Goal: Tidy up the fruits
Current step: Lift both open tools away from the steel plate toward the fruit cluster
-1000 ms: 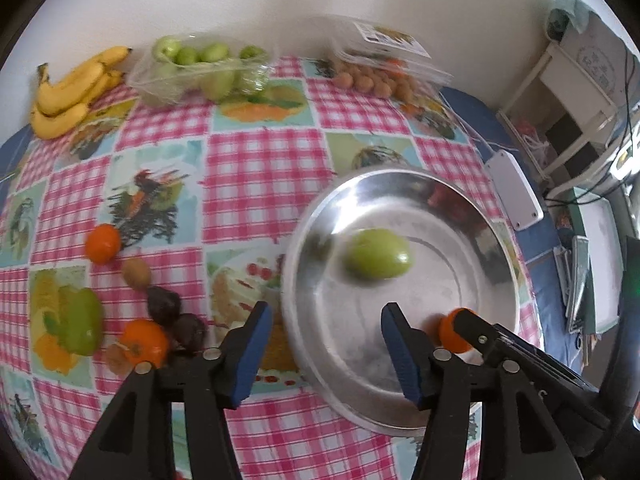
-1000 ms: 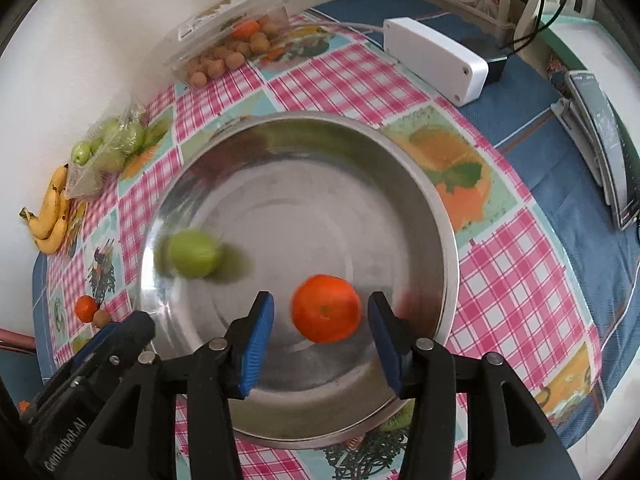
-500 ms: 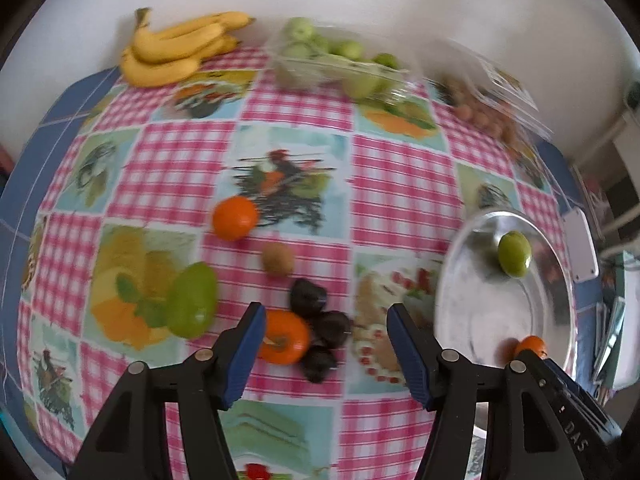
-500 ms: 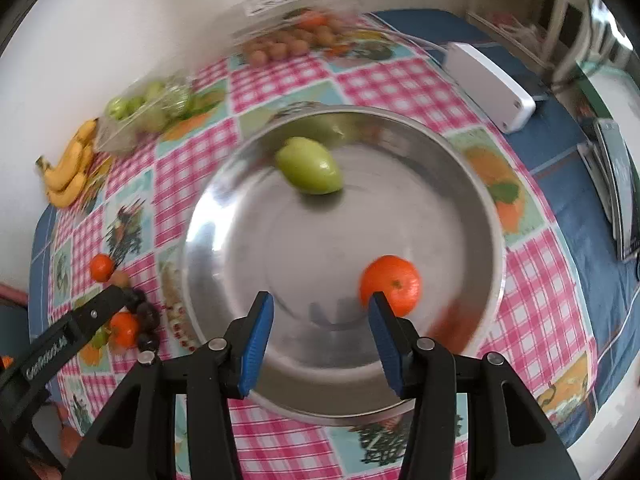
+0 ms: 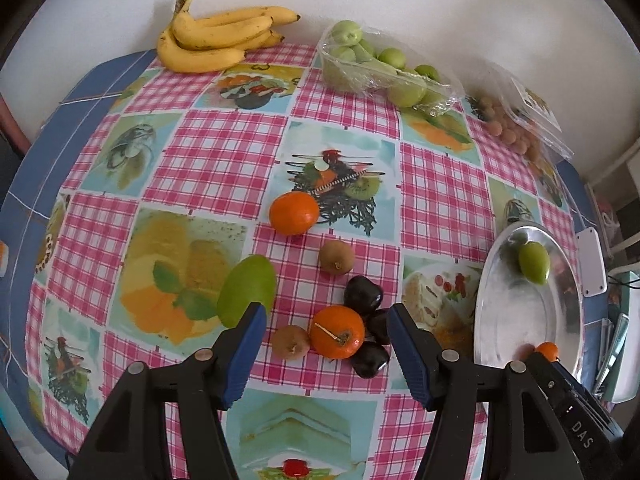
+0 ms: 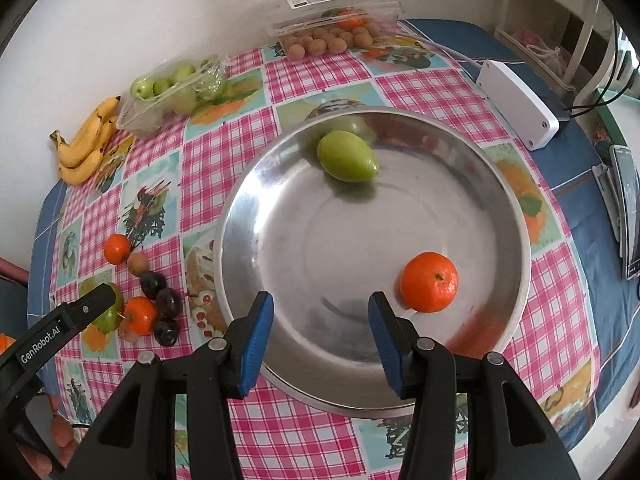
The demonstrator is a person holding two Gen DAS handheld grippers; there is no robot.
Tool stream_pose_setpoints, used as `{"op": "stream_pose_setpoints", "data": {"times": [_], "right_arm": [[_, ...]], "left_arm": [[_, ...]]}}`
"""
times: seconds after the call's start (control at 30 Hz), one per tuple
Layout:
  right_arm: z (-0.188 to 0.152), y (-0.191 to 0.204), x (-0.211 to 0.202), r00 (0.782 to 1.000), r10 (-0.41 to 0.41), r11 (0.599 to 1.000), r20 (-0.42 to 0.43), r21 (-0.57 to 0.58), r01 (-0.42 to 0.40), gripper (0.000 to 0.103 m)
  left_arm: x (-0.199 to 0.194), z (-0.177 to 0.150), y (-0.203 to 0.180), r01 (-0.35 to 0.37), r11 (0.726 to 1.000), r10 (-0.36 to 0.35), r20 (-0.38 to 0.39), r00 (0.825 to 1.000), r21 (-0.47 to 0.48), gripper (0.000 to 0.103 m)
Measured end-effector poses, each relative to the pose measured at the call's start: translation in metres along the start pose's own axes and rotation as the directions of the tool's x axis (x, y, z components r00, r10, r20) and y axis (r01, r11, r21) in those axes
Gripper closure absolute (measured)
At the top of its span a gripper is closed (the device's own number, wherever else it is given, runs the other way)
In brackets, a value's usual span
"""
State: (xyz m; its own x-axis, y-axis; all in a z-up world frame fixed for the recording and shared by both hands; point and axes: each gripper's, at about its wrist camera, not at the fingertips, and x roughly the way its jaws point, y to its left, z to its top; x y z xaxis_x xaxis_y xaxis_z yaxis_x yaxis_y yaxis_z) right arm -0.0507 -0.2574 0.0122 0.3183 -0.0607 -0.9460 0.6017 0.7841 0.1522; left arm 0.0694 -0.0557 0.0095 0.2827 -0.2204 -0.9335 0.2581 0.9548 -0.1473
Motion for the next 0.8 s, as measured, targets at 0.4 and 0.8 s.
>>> {"op": "stream_pose_setpoints", "data": {"times": [0.4, 0.8], "right_arm": [[-0.001, -0.002, 0.007, 0.999, -0.044, 0.999, -0.013, -0.009, 0.044, 0.034], [-0.002, 0.000, 0.018, 0.994, -0.106, 0.993, -0.030, -0.047, 0.104, 0.022]], "left_arm": [[0.004, 0.000, -0.004, -0.031, 0.999, 0.032, -0.020, 0.999, 0.021, 0.023], [0.011, -0.001, -0.002, -0.075, 0.997, 0.076, -0.018, 0.997, 0.036, 0.000]]}}
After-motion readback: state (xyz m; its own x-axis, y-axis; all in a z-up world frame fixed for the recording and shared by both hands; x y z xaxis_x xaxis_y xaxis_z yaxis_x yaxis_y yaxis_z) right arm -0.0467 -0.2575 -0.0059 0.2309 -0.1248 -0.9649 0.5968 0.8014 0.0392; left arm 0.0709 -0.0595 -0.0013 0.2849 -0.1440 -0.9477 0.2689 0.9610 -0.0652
